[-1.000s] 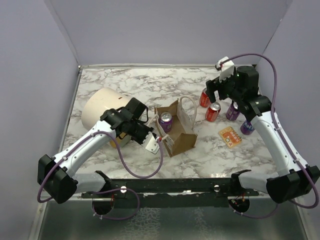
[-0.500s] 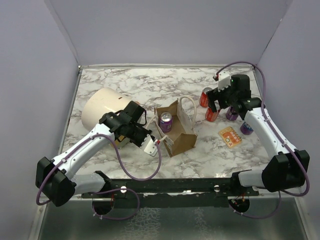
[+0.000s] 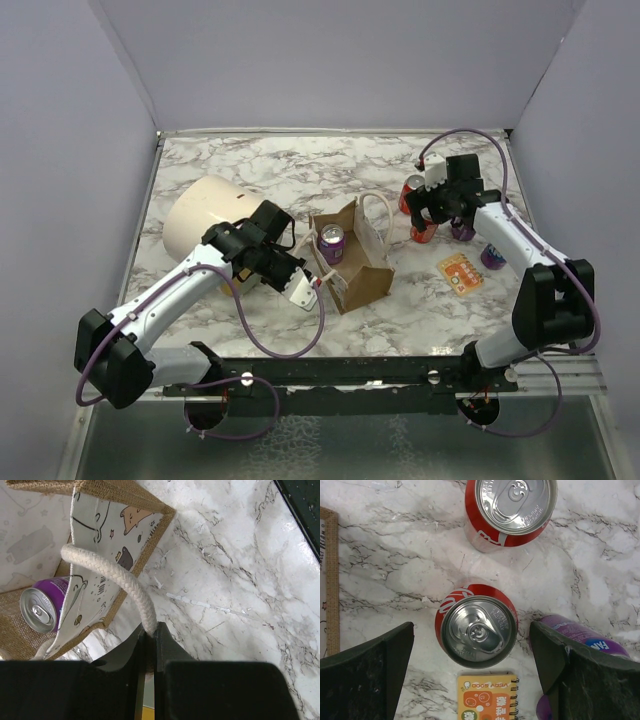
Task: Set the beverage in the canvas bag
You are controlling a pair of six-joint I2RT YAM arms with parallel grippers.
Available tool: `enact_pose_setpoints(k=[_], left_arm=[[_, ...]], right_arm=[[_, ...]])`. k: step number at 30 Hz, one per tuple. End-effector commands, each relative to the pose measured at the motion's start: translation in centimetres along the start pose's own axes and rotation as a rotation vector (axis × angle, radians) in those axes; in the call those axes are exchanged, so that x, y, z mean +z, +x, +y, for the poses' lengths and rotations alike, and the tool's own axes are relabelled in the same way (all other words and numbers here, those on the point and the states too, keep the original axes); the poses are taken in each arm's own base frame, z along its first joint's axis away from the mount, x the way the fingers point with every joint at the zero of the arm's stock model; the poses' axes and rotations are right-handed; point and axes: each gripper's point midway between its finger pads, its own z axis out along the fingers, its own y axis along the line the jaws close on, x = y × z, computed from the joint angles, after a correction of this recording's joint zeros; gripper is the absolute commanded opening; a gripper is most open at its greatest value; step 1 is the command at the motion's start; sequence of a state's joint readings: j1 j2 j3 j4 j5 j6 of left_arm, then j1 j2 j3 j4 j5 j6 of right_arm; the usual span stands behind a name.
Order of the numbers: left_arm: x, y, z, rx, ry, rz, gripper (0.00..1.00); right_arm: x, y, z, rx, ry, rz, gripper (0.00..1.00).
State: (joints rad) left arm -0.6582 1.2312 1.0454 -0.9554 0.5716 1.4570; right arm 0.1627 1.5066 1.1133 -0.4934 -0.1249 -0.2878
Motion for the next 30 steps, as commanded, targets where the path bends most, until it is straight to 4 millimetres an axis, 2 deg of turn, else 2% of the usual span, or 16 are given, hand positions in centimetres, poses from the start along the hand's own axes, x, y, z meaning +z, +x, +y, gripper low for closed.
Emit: enact_pose_setpoints(k=[1,11,17,21,25,30], left_arm=[[-0.5,-0.7,0.6,0.009,-0.011,-0.025,0.0],[-0.3,-1.1,0.4,0.01,-0.007,-0.048,0.0],[-0.5,-1.3,0.3,0.023,-0.017,-0.056,0.0],[-0.5,-1.4,0.2,0.027,-0.018,-0.061,0.0],[-0.5,-1.4,0.0,0.022,-0.016,-0.067,0.0],[-0.4,-1.4,0.1,-0.009,-0.024,-0.074,0.0]], right_arm=[[0.8,-0.4,-1.2,-0.007,0.017,-0.016,0.98],[2.2,1.0,-0.3,0.034,-0.078,0.015,0.9],[2.1,0.7,-0.1,0.043,-0.097,0.005,0.75],[2.0,0.5,-0.2,0.041,-0.089,0.003,0.62],[1.0,-0.5,-0.2,0.024,-0.092,-0.026,0.48],[-2.3,-3.7,0.6,-0.03,-0.141,-0.134,0.28]])
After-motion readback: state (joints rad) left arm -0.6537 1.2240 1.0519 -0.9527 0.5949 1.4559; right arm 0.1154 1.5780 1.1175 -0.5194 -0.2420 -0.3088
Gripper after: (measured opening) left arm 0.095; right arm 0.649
